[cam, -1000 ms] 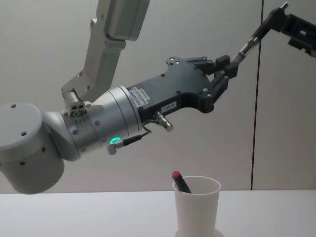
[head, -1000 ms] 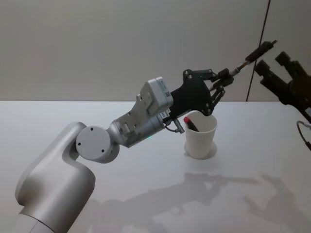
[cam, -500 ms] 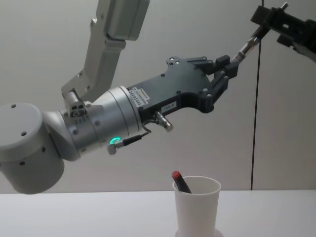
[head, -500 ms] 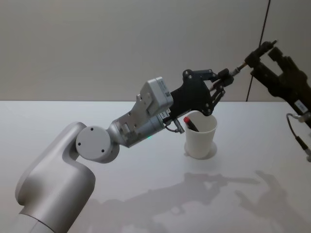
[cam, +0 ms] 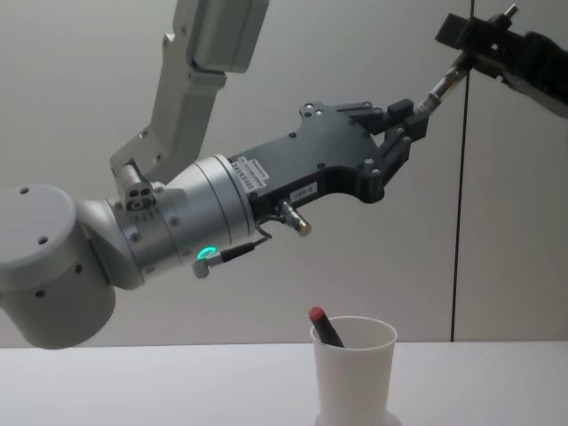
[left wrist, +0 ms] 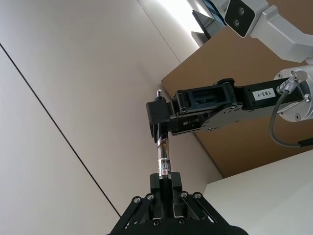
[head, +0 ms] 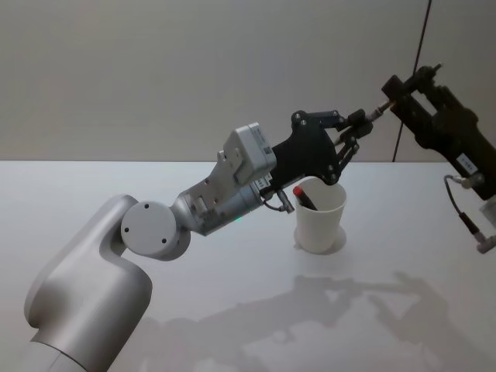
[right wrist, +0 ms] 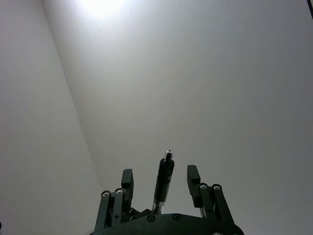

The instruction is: Place the pen into the pen holder.

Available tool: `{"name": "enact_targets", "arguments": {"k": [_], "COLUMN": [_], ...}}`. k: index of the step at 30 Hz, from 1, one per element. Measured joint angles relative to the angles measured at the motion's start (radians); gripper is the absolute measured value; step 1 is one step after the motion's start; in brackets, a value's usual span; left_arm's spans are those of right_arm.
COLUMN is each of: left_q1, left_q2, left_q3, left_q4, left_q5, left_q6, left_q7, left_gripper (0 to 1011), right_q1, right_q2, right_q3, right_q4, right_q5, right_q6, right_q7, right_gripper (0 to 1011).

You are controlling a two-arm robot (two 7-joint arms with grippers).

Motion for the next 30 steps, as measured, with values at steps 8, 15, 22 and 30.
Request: {"name": "enact_targets", "arguments": {"k": [8, 15, 22, 30], "left_q1": [0.000, 0.000, 0.000, 0.000], "left_q2": [0.000, 0.000, 0.000, 0.000], "left_q3": [0.000, 0.000, 0.000, 0.000], "left_q4": [0.000, 0.000, 0.000, 0.000], "left_q5": [0.000, 0.000, 0.000, 0.000], "left_q6": [0.000, 0.000, 0.000, 0.000], "left_q7": [0.000, 0.000, 0.000, 0.000], "left_gripper": [136, 136, 137, 139], "right_q1": [0.006, 0.009, 0.011, 0.013], "right_q2": [-0.003, -0.004, -0.004, -0.002], "right_q3": [-0.005, -0.008, -0.011, -0.013], "right_q4": [0.002, 0.001, 0.000, -0.001], "right_q5": [0.000, 0.005, 0.009, 0.013], "right_q6": [0.001, 0.002, 0.002, 0.000], "right_q7": [-0.012, -0.022, -0.026, -0.032], "right_gripper": [507, 242, 144, 144]}}
